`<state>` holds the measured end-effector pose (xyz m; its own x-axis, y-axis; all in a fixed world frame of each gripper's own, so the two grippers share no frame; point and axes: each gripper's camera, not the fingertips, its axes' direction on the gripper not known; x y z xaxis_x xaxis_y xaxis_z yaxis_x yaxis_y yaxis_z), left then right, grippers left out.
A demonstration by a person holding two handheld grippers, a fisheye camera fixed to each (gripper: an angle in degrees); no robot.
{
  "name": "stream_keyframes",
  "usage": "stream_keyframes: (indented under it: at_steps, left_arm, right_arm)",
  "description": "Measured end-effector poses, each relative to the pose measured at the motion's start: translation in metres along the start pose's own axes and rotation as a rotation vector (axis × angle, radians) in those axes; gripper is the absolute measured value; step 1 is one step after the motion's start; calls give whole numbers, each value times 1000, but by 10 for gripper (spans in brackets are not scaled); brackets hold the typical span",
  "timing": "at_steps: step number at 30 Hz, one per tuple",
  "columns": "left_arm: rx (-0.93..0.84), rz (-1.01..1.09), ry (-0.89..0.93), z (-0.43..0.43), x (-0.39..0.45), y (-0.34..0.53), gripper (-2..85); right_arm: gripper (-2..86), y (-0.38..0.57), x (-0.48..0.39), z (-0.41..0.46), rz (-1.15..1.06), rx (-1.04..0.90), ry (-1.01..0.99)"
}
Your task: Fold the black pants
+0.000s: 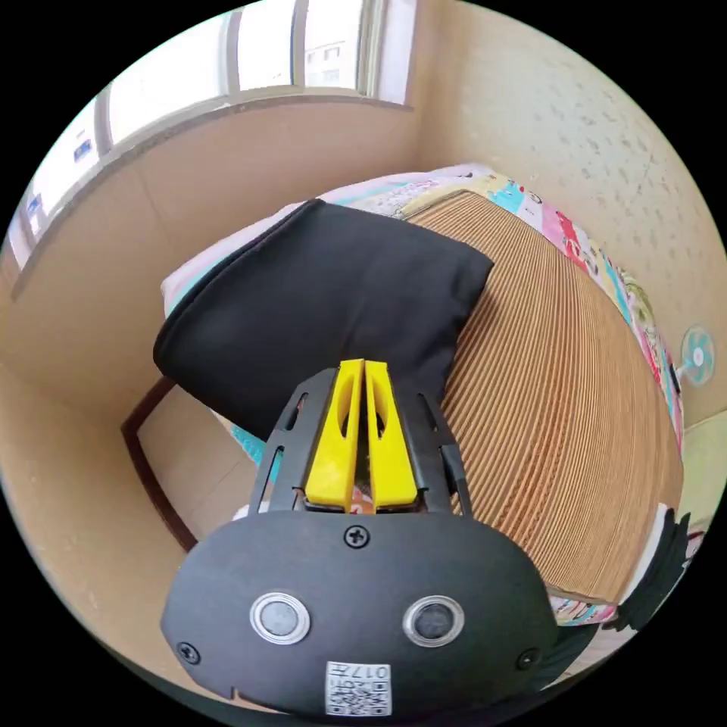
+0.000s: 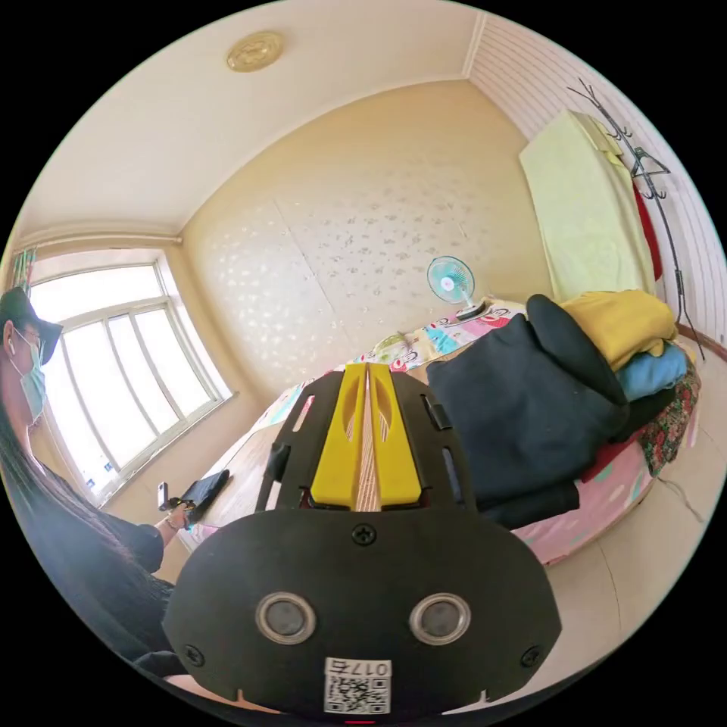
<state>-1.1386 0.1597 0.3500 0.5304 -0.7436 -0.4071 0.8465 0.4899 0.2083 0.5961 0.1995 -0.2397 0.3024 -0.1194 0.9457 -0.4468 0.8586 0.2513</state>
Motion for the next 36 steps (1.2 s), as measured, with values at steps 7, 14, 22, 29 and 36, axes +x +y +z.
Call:
stream_keyframes:
  at_steps: [7,14,22,29,36]
  left_arm:
    - [-158,-89,447,54,16,12,-9]
    - [-275,351,529,31,169,83,-8]
    - [259,-93,199,-120,-49,60,120]
    - [-50,-156,302,-16,-128,27,60]
    - [-198,137,684,33,71,47,44]
  right_arm:
    - [4,13,-28,33,-35,-88,-33]
    - [5,17,-43,52,-15,-92,-76]
    - [5,8,-40,29,-48,-136,-35]
    - [5,35,-33,74,47,-196,-162]
    - [4,33,-78,126,-41,-278,-225]
